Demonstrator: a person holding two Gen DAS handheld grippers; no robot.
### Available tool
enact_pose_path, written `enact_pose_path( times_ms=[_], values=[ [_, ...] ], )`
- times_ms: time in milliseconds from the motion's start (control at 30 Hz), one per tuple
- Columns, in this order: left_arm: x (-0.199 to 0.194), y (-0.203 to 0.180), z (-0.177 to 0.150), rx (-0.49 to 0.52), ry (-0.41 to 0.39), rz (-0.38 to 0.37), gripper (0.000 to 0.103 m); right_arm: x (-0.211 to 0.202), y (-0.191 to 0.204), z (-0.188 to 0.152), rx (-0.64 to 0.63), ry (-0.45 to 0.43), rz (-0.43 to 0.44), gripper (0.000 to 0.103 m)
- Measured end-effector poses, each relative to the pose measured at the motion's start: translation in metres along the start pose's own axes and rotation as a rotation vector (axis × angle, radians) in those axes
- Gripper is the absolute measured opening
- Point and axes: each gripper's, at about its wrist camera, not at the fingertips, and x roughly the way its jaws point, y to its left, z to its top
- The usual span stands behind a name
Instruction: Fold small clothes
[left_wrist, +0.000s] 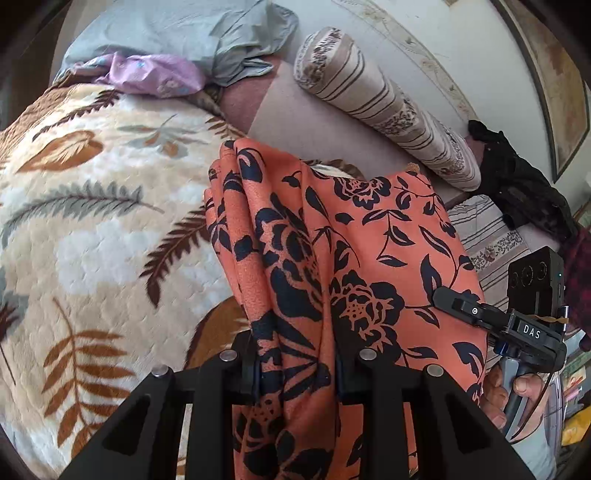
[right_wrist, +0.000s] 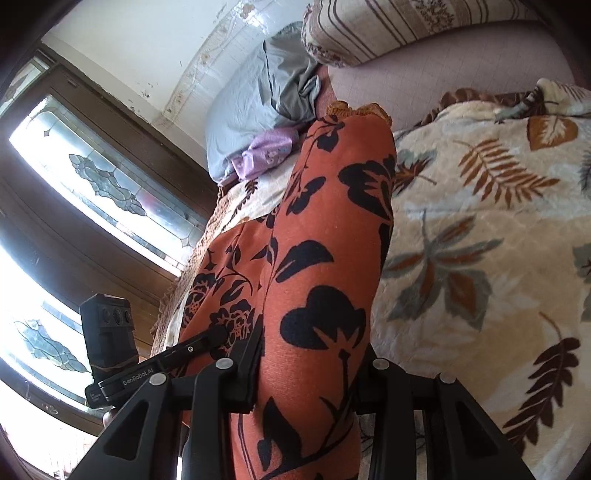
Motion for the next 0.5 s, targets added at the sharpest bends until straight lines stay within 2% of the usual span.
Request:
enact_pose_path(
  times_ms=[200, 433, 500],
  values=[
    [0.008, -0.031, 0.017, 0.086, -0.005, -0.008, 0.029, -0.034, -0.030, 0.027, 0.034, -0.073, 0.001, 0.037],
    [0.055, -0.032, 0.001, 0.098, 0.056, 0.020, 0.032, -0.029, -0.094, 0.017, 0.122, -0.077, 0.007, 0.037],
    [0.082, -0.018, -0.012, 0.072, 0.115, 0.060, 0.039, -0.012, -0.127, 0.006, 0.209, -0.046, -0.017, 0.047]
  ],
)
